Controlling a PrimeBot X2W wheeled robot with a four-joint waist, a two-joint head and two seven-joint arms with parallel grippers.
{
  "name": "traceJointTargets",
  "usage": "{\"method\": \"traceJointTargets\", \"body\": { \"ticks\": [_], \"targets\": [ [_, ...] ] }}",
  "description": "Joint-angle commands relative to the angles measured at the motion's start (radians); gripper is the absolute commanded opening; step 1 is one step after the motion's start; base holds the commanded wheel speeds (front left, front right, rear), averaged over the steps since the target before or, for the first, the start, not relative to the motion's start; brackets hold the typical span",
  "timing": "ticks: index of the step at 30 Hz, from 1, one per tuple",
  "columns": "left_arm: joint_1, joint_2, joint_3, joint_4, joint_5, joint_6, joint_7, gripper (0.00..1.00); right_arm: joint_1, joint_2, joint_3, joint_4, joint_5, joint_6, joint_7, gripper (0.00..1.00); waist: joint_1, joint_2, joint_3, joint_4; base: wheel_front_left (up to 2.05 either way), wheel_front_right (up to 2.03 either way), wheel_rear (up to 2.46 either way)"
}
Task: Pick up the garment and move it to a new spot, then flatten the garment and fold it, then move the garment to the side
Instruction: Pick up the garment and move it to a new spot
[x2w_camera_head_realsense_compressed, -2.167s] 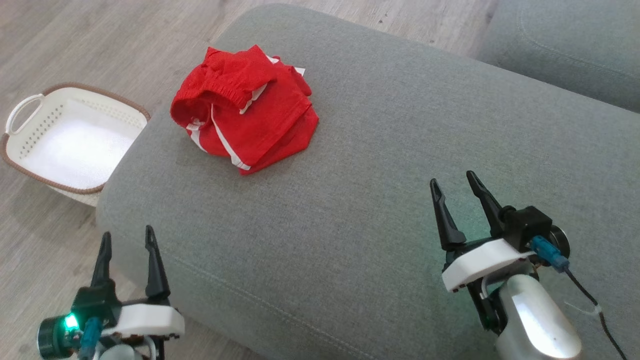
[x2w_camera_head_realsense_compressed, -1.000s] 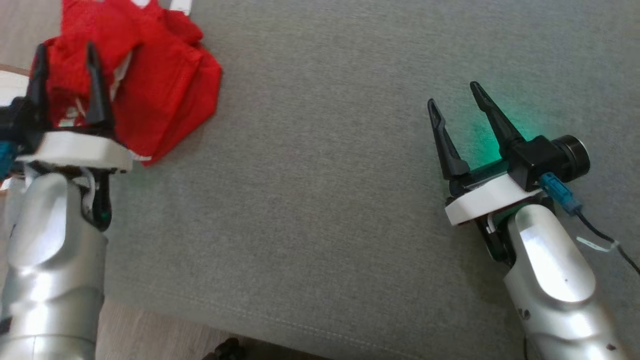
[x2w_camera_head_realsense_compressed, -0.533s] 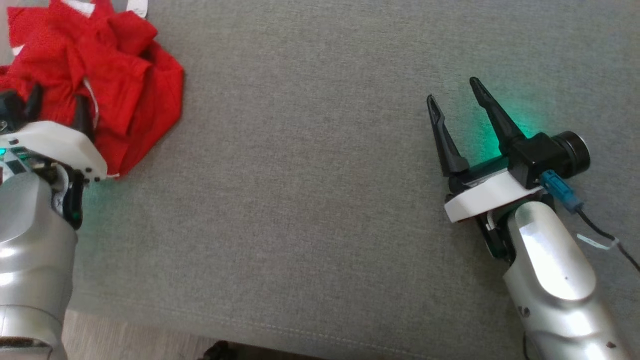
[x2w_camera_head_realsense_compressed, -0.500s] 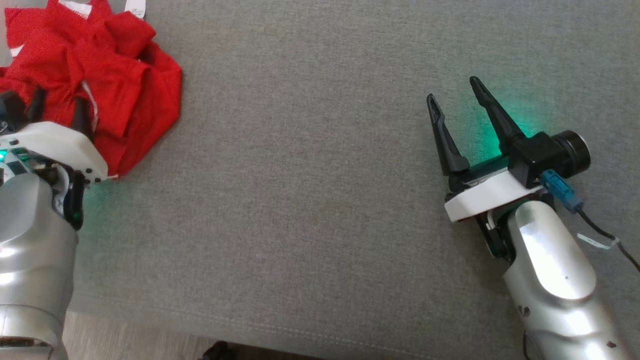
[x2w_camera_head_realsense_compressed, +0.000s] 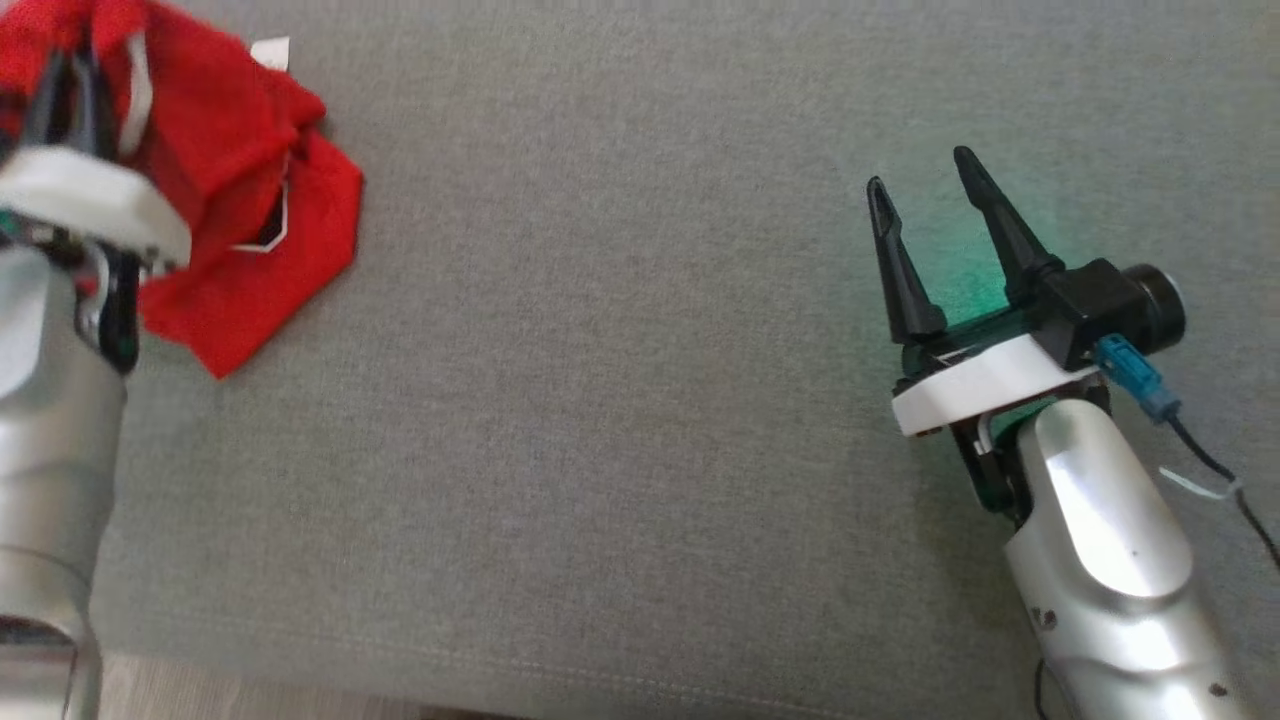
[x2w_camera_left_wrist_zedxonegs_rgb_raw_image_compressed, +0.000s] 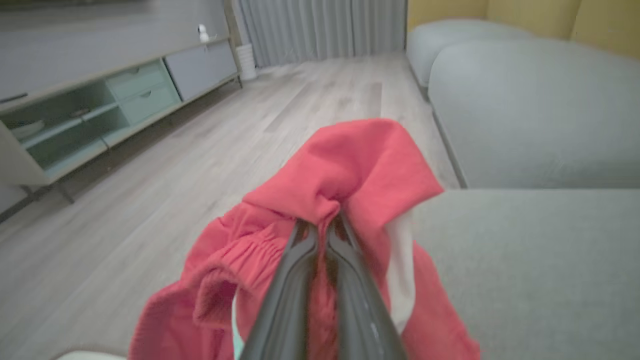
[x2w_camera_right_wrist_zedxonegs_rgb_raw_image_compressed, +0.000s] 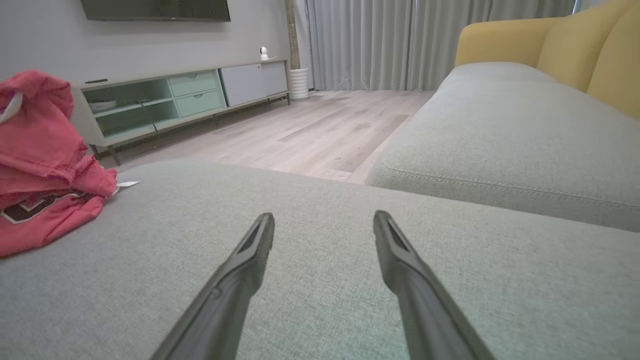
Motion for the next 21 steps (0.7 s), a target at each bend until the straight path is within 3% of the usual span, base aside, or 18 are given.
{"method": "traceJointTargets", "body": {
  "ticks": [1, 11, 21],
  "targets": [
    [-0.060, 0.063, 0.004, -0.053, 0.012, 0.002, -0.021, 0.00, 0.017, 0.026, 0.017, -0.032, 0.011, 0.004, -0.011, 1.00, 0.0000, 0.0000, -0.032, -0.020, 0.00, 0.00, 0.00],
    [-0.091, -0.006, -0.104, -0.270, 0.006, 0.002, -0.049, 0.00, 0.057, 0.039, 0.020, -0.038, 0.039, 0.004, -0.011, 1.00, 0.0000, 0.0000, -0.122, -0.160, 0.00, 0.00, 0.00],
    [0.004, -0.179, -0.234, -0.413, -0.047, 0.002, -0.052, 0.00, 0.085, 0.039, 0.041, -0.056, 0.090, 0.004, -0.011, 1.00, 0.0000, 0.0000, -0.157, -0.350, 0.00, 0.00, 0.00]
  ]
}}
